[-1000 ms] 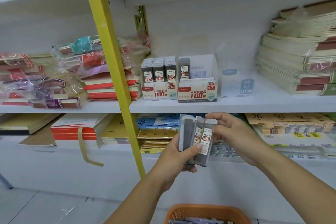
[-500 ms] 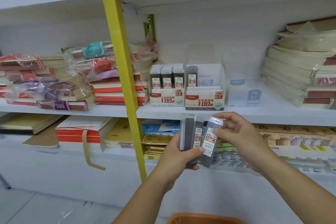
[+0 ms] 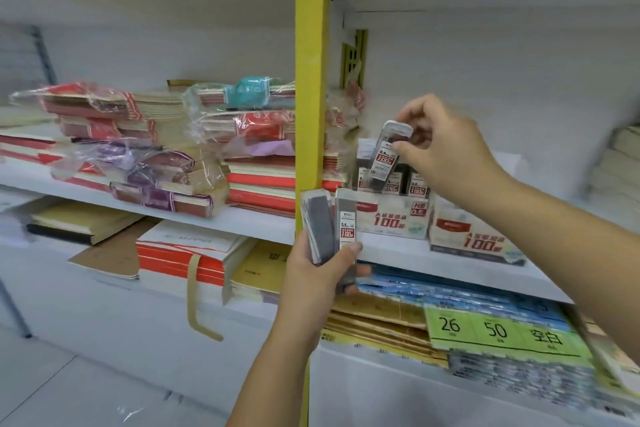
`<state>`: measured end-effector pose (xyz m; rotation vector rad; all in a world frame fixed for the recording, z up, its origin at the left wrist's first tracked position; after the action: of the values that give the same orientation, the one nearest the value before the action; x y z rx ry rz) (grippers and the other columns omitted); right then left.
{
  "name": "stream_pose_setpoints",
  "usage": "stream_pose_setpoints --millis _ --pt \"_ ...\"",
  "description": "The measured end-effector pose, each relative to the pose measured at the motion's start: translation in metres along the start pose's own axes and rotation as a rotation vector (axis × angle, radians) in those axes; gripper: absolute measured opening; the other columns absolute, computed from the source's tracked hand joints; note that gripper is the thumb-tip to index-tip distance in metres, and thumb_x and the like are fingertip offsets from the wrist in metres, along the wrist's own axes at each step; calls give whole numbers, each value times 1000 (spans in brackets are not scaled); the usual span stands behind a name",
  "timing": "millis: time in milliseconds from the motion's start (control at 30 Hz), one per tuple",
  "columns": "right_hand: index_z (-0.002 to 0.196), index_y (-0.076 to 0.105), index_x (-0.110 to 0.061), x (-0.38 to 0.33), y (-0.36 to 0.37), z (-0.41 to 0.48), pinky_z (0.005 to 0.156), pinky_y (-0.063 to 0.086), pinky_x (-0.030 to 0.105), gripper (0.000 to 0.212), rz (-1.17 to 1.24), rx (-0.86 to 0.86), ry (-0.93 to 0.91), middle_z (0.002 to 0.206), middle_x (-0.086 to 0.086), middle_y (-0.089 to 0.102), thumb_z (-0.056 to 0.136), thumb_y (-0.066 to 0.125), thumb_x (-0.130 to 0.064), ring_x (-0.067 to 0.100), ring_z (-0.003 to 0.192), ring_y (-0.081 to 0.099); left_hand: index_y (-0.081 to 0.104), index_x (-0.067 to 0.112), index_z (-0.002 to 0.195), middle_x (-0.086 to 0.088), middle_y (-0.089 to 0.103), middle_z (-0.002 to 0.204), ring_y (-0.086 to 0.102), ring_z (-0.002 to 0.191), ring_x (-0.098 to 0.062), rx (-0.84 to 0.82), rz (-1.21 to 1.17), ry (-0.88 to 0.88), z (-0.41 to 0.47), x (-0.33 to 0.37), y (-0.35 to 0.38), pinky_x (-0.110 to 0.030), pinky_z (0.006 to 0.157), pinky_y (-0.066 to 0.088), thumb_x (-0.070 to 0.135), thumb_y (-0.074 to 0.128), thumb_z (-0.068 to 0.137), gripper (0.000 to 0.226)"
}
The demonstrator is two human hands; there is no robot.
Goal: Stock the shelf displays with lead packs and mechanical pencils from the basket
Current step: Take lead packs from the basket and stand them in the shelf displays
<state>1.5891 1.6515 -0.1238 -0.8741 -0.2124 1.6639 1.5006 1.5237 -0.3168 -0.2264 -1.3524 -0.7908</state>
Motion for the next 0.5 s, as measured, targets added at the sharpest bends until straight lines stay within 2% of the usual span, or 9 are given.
stream_pose_setpoints --millis 67,200,333,433,500 --pt "91 47 -41 9 23 9 72 52 29 31 -49 -68 35 91 -16 64 87 69 -20 2 83 61 60 36 114 9 77 98 77 82 -20 11 -13 -1 5 0 -6 -26 58 59 20 75 89 33" --pt "85 52 -39 18 54 19 68 47 26 29 -123 -183 43 89 -15 62 81 73 -19 4 81 59 59 40 111 11 76 93 77 80 -19 30 -13 -23 12 -4 -15 -25 56 58 25 78 86 35" --pt "94 65 -29 3 52 22 70 36 31 13 -449 -84 -169 93 -9 46 82 72 -29 12 96 41 58 38 114 7 76 94 77 79 -21 23 -19 -58 15 -6 -18 -26 57 58 30 82 81 42" --pt "107 69 -25 7 46 22 70 34 31 22 -599 -67 -161 96 -6 45 87 67 -34 12 96 35 58 33 118 2 77 97 77 80 -22 -18 -22 -65 14 -6 -16 -25 57 57 35 84 77 48" --pt "116 67 -26 0 40 14 70 34 27 27 -565 -42 -183 97 -8 47 91 61 -36 8 94 34 59 32 119 -2 77 101 76 80 -23 -65 -18 -63 12 -3 -12 -24 58 56 45 87 68 59"
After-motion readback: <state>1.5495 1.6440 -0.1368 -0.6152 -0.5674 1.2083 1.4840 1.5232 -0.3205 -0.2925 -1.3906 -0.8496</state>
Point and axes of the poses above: each hand's wrist, its own z-axis towards the middle knuckle, its own y-axis out of the palm, x = y × z, the point moved 10 cm from there along z, towards the middle knuckle
